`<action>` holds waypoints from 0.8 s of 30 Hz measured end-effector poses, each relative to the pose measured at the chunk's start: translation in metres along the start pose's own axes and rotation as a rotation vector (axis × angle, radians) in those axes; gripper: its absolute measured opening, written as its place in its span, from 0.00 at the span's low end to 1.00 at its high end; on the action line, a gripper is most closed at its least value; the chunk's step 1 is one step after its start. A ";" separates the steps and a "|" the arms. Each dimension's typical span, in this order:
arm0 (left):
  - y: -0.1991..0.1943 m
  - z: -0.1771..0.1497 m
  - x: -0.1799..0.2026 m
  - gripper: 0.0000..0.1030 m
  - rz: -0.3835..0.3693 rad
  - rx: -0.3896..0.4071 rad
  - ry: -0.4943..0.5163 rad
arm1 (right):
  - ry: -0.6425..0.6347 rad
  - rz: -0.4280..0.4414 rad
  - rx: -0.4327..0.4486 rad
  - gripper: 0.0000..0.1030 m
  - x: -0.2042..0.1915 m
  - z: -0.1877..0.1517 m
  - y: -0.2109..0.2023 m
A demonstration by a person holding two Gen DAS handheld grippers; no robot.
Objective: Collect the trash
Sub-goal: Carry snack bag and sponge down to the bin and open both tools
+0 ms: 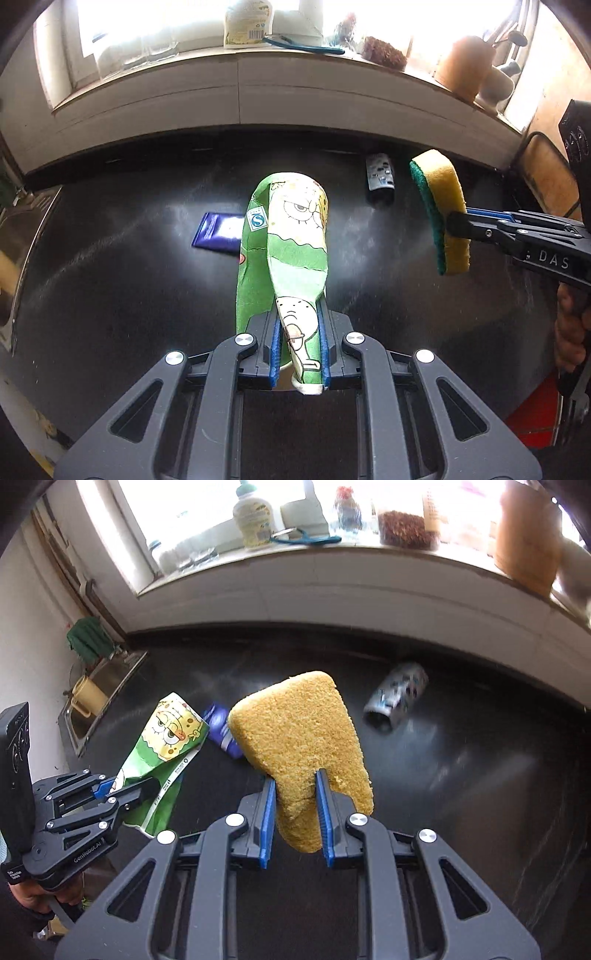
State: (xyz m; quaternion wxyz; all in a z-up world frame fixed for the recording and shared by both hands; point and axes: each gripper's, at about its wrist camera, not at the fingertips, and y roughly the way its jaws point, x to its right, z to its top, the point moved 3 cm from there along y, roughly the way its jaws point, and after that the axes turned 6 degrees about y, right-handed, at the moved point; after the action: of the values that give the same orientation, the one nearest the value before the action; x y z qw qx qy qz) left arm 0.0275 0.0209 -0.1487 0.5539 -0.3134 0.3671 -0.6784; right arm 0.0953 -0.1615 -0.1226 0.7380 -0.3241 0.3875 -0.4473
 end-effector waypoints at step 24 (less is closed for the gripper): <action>-0.116 -0.152 -0.152 0.15 0.304 0.022 -0.328 | -0.403 0.255 -0.101 0.21 -0.265 -0.079 0.039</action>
State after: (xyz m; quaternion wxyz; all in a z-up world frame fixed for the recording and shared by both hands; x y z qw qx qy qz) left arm -0.1305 0.2062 -0.1350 0.7055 -0.3545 0.3078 -0.5309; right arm -0.0365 0.0845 -0.1186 0.8338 -0.3916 0.2923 -0.2568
